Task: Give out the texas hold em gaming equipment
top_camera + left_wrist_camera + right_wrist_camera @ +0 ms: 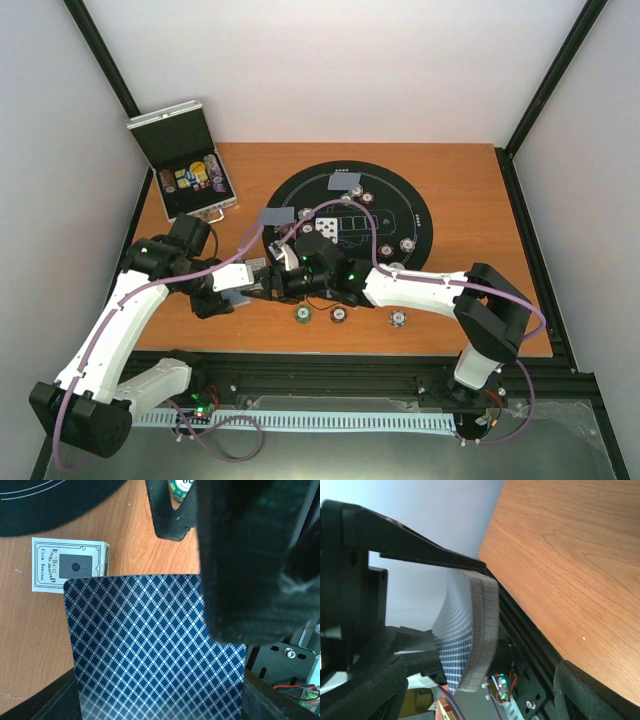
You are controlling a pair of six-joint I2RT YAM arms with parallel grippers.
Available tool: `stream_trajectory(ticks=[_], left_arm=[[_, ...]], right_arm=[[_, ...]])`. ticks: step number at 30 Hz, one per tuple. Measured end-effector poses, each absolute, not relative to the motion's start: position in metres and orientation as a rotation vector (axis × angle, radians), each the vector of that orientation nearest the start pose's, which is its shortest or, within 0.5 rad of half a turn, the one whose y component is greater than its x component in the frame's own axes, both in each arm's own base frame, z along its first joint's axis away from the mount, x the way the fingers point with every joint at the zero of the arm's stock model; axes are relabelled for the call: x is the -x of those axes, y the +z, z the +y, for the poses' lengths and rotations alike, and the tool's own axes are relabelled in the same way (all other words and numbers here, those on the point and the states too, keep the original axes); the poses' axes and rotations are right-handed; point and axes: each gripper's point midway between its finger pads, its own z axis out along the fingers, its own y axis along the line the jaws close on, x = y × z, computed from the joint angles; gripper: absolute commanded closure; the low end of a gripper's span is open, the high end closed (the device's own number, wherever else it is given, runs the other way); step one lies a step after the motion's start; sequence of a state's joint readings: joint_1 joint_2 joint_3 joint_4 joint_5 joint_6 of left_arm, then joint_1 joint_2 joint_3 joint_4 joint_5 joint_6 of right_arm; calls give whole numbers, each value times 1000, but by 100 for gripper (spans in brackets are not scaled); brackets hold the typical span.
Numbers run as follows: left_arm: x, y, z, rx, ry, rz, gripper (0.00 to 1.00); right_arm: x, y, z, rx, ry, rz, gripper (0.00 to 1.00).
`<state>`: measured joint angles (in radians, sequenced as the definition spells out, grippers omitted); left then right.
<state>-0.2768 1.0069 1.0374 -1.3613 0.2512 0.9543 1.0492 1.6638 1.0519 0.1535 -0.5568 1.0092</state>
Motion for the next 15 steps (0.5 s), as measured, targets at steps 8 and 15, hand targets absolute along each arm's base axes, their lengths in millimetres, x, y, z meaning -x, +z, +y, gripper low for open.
stream_trajectory(ticks=[8, 15], left_arm=[[-161, 172, -90, -1664, -220, 2277, 99], [-161, 172, -90, -1664, -219, 2277, 99]], right_arm=[[-162, 189, 472, 449, 1770, 2427, 27], [-164, 172, 488, 418, 1842, 2462, 27]])
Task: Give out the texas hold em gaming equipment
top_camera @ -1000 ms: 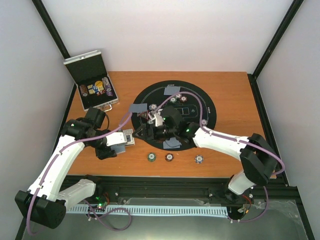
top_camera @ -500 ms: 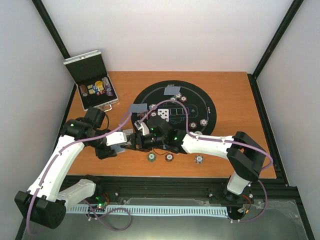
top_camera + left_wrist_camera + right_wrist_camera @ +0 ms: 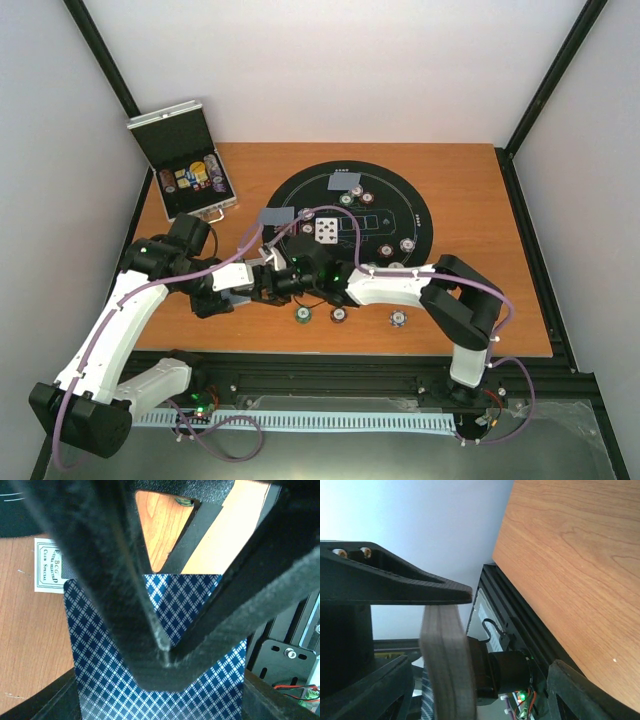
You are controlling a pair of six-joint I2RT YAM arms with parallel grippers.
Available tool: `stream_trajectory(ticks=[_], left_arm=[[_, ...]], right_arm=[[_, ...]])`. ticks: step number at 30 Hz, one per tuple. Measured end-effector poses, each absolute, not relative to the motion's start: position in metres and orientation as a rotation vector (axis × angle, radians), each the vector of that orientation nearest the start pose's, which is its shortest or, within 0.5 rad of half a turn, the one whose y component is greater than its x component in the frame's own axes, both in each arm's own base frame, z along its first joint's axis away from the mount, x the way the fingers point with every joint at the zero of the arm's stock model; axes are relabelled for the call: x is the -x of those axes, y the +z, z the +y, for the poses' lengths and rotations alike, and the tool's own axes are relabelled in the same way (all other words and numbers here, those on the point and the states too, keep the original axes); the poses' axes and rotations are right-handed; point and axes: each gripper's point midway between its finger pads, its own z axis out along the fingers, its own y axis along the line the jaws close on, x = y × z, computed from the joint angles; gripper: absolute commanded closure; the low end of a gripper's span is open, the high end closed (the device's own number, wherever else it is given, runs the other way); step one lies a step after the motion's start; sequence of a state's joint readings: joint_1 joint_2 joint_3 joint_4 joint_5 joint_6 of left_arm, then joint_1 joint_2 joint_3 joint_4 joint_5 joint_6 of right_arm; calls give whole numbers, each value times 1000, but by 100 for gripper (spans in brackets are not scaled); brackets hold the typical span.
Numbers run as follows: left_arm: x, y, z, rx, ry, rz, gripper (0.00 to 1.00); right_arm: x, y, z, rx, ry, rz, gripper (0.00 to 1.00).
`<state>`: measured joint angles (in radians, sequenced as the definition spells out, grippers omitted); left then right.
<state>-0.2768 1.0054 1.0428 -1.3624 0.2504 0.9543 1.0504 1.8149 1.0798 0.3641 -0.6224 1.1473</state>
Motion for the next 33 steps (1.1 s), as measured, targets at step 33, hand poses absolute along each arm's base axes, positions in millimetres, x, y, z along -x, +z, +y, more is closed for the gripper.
stream_trajectory(ticks=[33], left_arm=[[-163, 175, -90, -1659, -211, 2266, 99]], right_arm=[[-180, 175, 484, 371, 1937, 2441, 57]])
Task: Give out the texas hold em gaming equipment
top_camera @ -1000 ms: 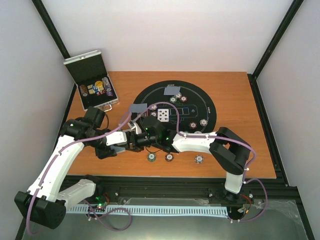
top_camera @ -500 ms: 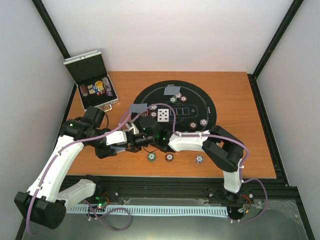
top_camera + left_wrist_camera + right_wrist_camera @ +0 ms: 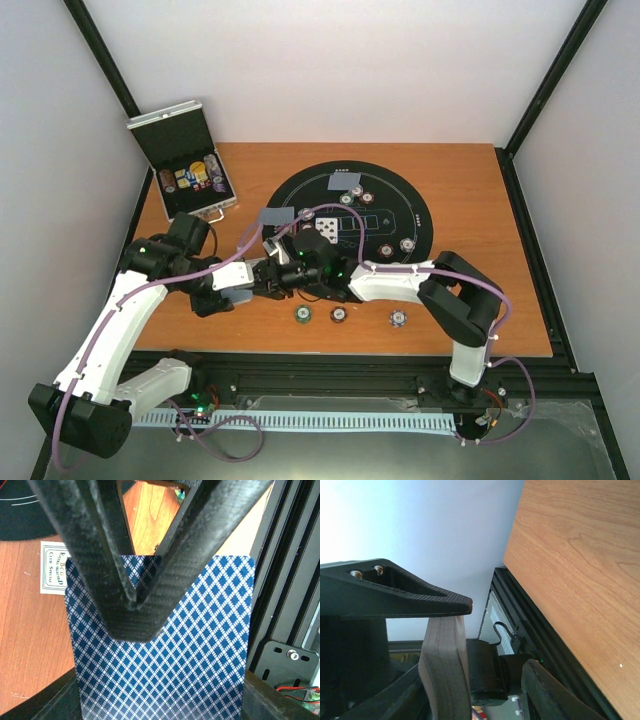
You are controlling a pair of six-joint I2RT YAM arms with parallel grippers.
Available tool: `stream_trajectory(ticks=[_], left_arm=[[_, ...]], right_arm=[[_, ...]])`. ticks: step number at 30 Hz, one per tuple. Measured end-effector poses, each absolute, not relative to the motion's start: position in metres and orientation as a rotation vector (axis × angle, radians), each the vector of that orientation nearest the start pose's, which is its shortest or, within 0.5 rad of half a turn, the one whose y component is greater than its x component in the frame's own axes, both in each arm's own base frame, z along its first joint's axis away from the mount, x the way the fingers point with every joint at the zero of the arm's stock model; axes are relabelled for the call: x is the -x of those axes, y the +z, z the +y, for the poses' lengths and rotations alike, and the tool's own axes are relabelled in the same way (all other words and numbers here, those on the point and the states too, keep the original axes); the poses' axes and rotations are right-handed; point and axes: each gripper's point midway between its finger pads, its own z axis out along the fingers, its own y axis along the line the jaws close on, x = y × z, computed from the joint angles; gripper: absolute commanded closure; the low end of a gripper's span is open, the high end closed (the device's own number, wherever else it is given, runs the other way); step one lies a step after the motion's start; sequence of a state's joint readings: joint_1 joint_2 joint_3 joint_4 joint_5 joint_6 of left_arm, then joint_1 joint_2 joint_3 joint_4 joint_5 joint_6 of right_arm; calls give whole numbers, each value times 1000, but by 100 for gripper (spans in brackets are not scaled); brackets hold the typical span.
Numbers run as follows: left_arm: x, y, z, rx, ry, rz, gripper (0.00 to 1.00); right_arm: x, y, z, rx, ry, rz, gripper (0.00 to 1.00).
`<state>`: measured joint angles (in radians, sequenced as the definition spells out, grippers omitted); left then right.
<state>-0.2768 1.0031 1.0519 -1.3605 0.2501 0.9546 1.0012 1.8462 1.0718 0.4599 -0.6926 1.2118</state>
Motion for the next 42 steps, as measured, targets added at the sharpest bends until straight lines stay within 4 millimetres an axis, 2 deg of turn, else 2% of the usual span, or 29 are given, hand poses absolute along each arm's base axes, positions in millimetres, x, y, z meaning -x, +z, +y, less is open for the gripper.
stream_trajectory(ticks=[8, 14, 16, 18, 19, 21, 24, 27, 35, 42], left_arm=[[-163, 175, -90, -1659, -209, 2265, 99], [-164, 175, -90, -1659, -201, 2267, 99], [-164, 175, -89, -1659, -201, 2268, 99], [-164, 175, -89, -1659, -201, 2268, 99], [-164, 175, -89, -1659, -200, 2268, 99], [-164, 175, -89, -1660, -200, 2268, 99], [-164, 175, -89, -1660, -200, 2268, 99], [-164, 175, -89, -1661, -200, 2268, 99], [-163, 175, -87, -1659, -187, 2274, 99], [-163, 175, -87, -1659, -186, 2274, 99]], right_arm=[[-180, 183, 477, 366, 1924, 2429, 65], [-181, 187, 471, 360, 1901, 2426, 77], [-181, 189, 470, 360, 1898, 2424, 72], [-180, 190, 469, 362, 1895, 2423, 54], [-180, 190, 469, 356, 1896, 2428, 50], [-178, 190, 470, 373, 1891, 2427, 46], [-173, 195, 475, 402, 1908, 2416, 45], [-166, 203, 491, 453, 1956, 2378, 45], [-165, 186, 511, 441, 2023, 2396, 46], [-167, 185, 519, 437, 2061, 2386, 50]])
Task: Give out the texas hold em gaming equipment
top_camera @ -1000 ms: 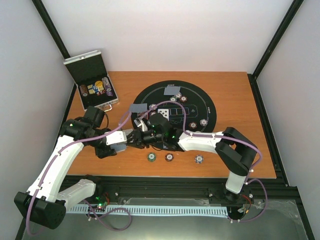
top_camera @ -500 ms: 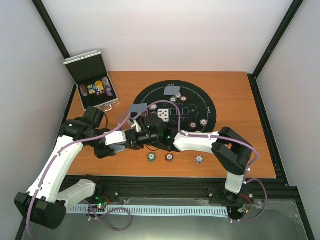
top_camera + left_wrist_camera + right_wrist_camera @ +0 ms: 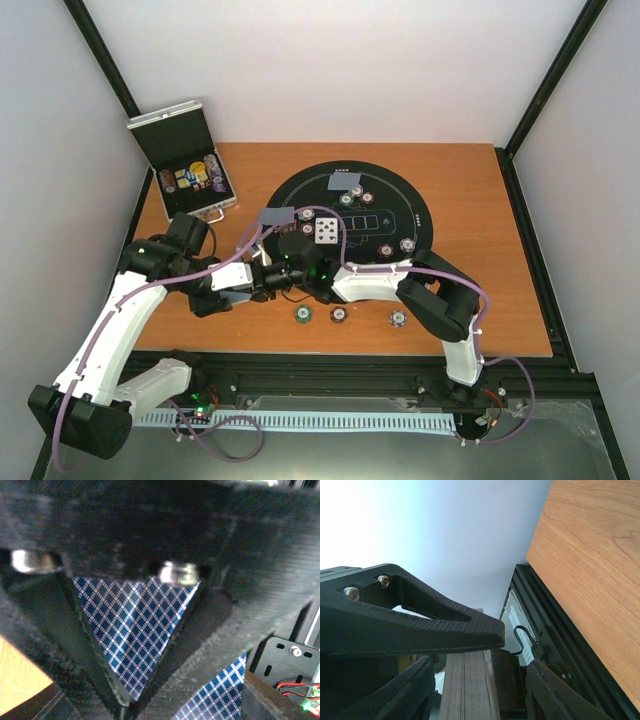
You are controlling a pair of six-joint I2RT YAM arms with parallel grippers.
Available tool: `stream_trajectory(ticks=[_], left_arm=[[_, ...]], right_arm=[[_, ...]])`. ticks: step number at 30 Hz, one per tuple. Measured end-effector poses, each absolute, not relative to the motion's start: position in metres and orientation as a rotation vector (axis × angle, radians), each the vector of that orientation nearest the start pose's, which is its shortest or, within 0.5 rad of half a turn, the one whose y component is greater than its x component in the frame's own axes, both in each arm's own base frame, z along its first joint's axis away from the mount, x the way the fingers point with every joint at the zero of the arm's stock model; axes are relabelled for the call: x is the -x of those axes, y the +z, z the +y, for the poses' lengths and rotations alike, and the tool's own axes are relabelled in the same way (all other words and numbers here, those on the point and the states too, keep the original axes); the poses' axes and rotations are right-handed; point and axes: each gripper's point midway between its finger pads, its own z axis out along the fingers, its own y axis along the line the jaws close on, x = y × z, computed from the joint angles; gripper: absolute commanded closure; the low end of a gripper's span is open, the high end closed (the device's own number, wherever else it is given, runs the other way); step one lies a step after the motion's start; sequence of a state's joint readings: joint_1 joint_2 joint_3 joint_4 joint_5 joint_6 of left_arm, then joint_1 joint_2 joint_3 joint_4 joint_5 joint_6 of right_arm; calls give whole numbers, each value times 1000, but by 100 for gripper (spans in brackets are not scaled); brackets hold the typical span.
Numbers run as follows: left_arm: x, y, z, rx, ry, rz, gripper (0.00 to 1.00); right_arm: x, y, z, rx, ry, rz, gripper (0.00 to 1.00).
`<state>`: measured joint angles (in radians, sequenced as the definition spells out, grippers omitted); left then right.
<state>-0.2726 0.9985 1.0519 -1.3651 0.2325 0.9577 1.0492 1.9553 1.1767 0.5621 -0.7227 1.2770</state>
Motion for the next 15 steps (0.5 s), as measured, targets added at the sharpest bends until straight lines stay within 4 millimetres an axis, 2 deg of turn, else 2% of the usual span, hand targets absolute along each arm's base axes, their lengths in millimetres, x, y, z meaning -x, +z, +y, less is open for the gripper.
stream_trajectory(ticks=[4, 8, 15], left_arm=[[-163, 175, -87, -1659, -186, 2274, 99], [-163, 175, -87, -1660, -188, 2275, 99], [-164, 174, -88, -1662, -194, 2277, 99]], right_arm=[[-168, 184, 519, 429, 2070, 2378, 52], [-170, 170, 512, 405, 2068, 2398, 57], [-172, 168, 503, 424, 2096, 2358, 60]])
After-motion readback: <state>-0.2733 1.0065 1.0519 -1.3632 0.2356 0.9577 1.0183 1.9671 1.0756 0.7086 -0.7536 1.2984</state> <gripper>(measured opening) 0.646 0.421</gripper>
